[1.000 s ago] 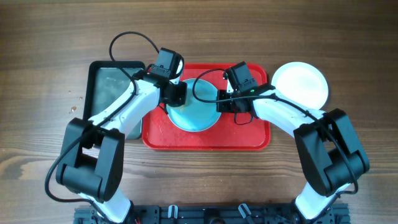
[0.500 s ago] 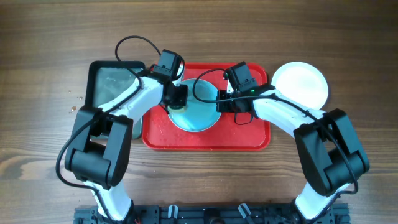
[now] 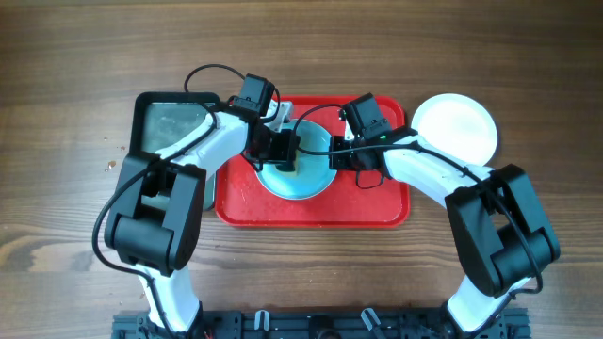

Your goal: Clean dirty plates on tray and stack at the side

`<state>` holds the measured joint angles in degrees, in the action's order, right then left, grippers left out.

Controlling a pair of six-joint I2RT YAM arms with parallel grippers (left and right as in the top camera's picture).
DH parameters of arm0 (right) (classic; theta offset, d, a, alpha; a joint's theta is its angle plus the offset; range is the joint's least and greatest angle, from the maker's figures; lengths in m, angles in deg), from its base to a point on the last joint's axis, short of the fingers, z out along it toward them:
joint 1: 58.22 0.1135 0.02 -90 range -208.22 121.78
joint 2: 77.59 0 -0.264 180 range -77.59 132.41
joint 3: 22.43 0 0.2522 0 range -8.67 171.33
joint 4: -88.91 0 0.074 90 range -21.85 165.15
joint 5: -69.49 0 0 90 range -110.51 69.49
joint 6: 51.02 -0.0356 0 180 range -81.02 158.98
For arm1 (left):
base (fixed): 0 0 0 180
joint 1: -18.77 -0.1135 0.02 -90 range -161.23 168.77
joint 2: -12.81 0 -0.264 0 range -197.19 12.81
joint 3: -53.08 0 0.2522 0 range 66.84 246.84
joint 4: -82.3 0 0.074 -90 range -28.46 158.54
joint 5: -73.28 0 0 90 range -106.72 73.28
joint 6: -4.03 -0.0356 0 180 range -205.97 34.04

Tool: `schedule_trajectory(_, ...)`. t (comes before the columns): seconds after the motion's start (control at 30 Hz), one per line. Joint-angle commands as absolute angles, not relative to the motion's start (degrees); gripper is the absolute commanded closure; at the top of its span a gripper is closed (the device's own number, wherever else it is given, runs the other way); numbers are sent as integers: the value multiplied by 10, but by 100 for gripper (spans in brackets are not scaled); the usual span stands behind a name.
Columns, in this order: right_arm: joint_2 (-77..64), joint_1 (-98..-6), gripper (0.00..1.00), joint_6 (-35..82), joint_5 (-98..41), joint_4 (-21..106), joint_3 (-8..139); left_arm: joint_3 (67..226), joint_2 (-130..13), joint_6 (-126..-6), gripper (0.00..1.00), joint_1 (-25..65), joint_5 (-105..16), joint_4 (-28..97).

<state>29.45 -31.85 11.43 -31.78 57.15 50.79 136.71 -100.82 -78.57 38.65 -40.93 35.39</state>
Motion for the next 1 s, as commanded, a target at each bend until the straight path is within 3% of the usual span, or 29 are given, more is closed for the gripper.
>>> schedule_trajectory(0.0,302,-314,95,125,-330,575,513,1391,-1022,-787,96,397,-443,317)
schedule_trajectory(0.1,302,-314,95,135,-330,575,513,1454,-967,-787,96,384,-423,282)
schedule_trajectory(0.3,302,-314,94,134,-330,577,513,1473,-919,-787,96,369,-228,201)
schedule_trajectory(0.67,302,-314,94,135,-330,578,513,1353,-950,-780,96,370,-255,311)
schedule_trajectory(0.97,302,-314,94,135,-330,577,513,1353,-1017,-746,96,410,-293,279)
